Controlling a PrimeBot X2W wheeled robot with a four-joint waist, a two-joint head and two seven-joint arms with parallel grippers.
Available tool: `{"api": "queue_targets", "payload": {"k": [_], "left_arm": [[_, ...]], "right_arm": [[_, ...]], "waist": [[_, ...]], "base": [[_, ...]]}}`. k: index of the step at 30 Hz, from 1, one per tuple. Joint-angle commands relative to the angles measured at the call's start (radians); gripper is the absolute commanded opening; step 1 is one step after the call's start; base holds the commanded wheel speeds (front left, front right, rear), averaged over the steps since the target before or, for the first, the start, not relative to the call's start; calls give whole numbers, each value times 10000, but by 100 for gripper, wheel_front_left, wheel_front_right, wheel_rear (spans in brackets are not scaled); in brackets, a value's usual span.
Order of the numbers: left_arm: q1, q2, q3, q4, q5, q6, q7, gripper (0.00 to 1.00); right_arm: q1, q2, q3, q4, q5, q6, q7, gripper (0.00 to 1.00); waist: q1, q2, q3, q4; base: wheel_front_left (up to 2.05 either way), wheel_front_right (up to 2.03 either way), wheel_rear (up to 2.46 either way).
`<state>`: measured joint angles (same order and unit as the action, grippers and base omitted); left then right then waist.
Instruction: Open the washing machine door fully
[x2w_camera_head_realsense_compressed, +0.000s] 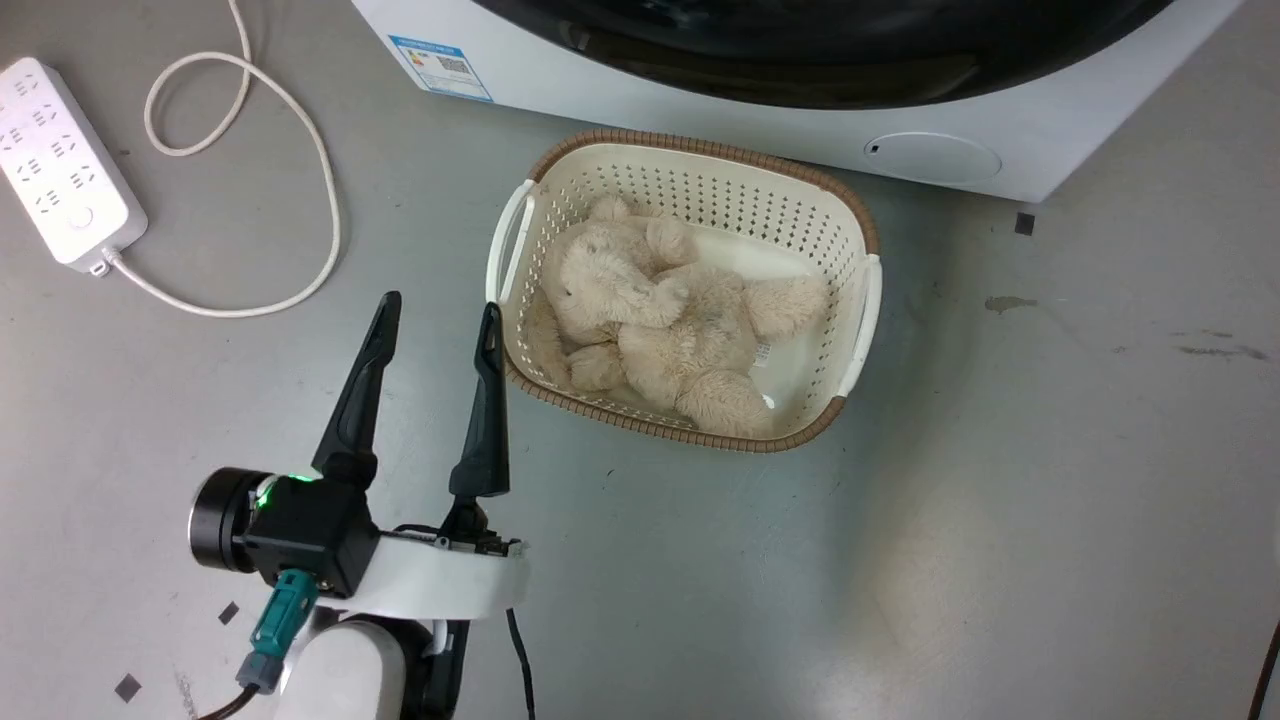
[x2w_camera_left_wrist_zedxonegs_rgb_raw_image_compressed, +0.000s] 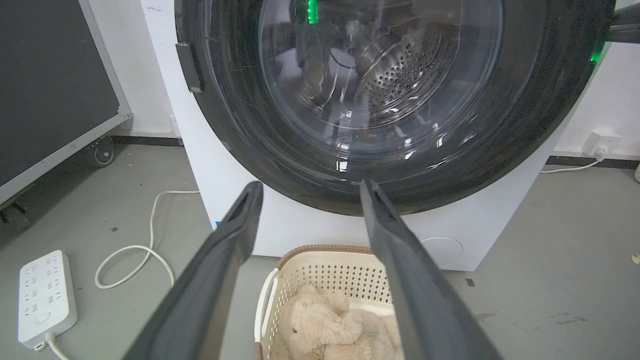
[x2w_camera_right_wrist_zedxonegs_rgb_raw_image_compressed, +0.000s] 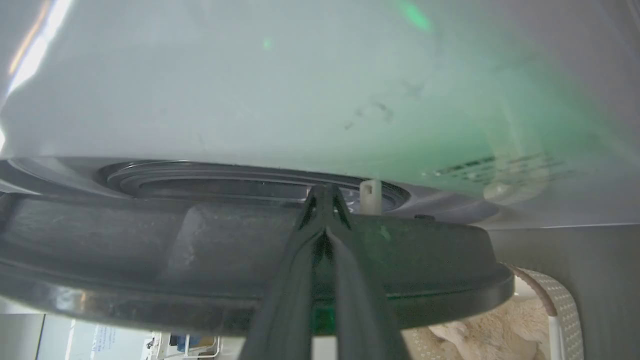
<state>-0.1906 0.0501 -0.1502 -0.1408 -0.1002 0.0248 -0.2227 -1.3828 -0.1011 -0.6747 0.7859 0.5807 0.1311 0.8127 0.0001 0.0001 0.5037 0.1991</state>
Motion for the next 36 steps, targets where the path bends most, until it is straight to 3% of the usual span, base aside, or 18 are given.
{"api": "queue_targets", "payload": {"k": [1,12,23,28,33,34,36], "left_arm": [[-184,1,-53,-68,-45,58,-99,100],[-210,1,-311,-50,-148,128,-329,100],[458,1,-522,398,-59,94,-391,100],[820,1,-465,506,20,30,-391,100],[985,1,-428,521,32,4,-391,100],[1036,1,-428,546,38,-13,-391,100],[1103,1,-434,578,42,-21,-391,100]], "right_arm": [[-359,43,-171,230,85,-2,235,0],[-201,207,-1473,302,250,-3,2184,0],[2321,499,-1817,-793,738,-4,3837,0],[3052,506,-764,-240,1941,-4,4050,0],[3803,507,925,82,3291,-4,3957,0],[4379,508,2116,90,4255,-4,3935,0],[4855,508,2969,-24,4900,-4,3934,0]], "waist": [[-1,-1,35,38],[-1,-1,-379,309],[-1,-1,-1984,318],[-1,-1,-2504,179],[-1,-1,-2796,119],[-1,-1,-2947,138],[-1,-1,-3072,155]], "base": [[0,0,0],[0,0,0],[0,0,0],[0,0,0],[0,0,0],[0,0,0],[0,0,0]]}}
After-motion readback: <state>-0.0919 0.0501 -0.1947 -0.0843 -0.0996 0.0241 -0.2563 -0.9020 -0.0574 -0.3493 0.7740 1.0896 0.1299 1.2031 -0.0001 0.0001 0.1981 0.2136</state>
